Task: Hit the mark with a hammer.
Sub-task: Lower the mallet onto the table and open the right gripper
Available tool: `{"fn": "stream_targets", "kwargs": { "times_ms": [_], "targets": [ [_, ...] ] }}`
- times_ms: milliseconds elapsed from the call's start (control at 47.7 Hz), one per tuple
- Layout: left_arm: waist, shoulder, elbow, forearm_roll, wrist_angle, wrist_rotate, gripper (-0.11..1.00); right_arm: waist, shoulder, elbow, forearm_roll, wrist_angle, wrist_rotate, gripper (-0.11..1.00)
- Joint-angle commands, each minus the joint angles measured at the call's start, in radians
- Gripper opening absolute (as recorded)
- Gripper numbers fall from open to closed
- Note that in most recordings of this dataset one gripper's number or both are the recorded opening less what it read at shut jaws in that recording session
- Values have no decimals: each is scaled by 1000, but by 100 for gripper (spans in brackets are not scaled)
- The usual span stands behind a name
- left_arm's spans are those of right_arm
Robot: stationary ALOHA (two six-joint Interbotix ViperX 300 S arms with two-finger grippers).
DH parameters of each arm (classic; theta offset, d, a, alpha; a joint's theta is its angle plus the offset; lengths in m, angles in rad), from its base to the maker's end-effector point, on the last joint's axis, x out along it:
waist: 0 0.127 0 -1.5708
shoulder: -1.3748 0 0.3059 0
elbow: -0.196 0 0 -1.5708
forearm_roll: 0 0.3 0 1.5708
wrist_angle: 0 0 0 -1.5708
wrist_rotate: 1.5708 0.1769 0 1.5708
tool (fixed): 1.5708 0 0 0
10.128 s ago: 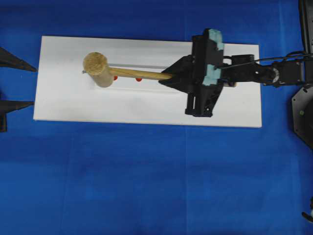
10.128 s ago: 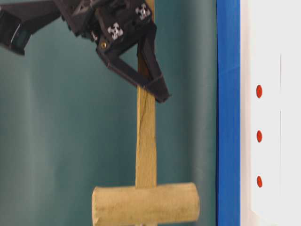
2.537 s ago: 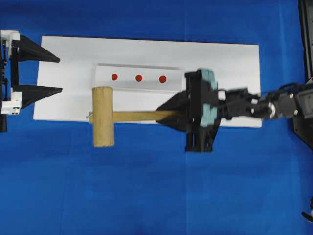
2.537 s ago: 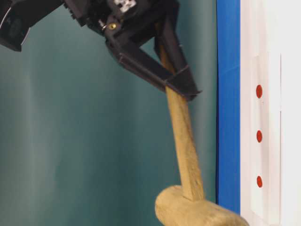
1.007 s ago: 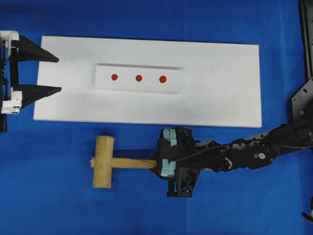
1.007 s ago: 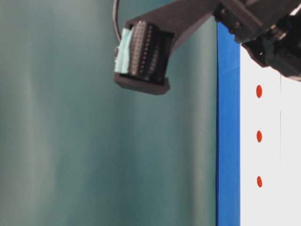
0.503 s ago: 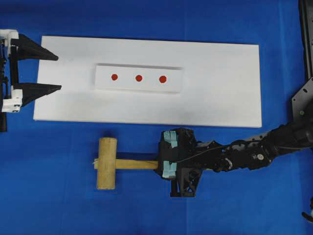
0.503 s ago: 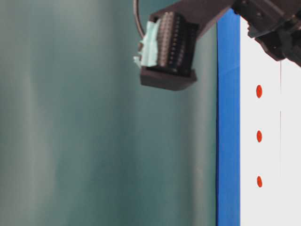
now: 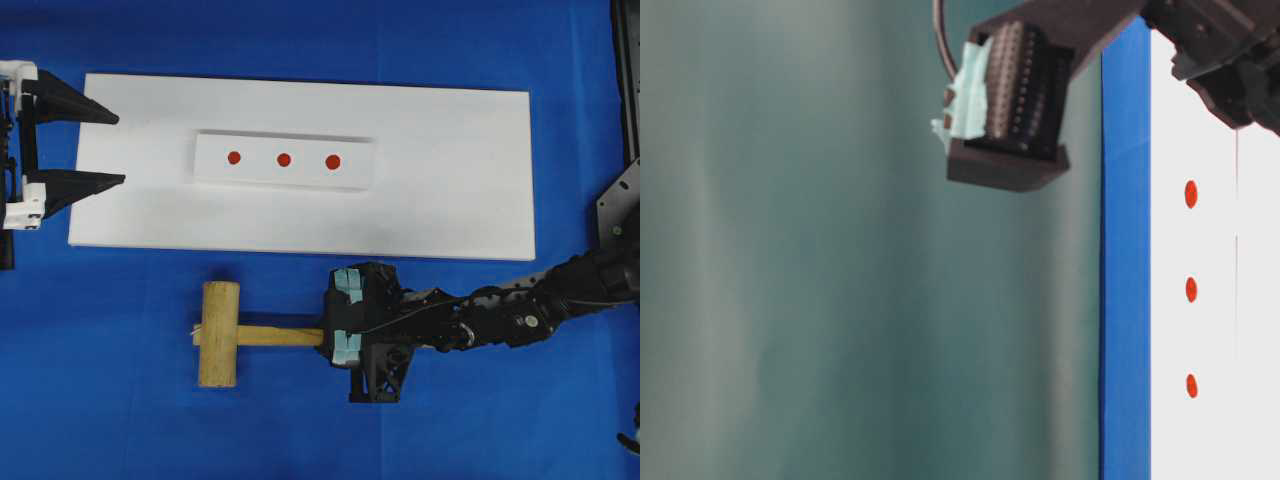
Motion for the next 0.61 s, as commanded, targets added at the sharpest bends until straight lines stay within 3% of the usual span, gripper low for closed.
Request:
{"fn": "stream_targets", "kwargs": {
  "times_ms": [0, 84, 231, 315, 461, 587],
  "targets": [
    [5, 3, -11, 0, -6, 0, 89, 2, -11, -5, -3, 3, -3, 10],
    [3, 3, -11, -2, -6, -2, 89, 0, -11, -6, -2, -2, -3, 26],
    [3, 3, -11, 0, -5, -3, 89, -5, -28, -9, -5, -12, -11, 71],
    [3, 2, -11, 0, 0, -2, 89, -6, -60, -8, -8, -14, -31, 90],
    [0, -9, -12, -2, 3, -2, 89, -11, -140, 0, -8, -9, -84, 80],
    [-11, -29, -11, 0, 5, 0, 89, -21, -218, 15, -8, -8, -143, 81]
  ]
}}
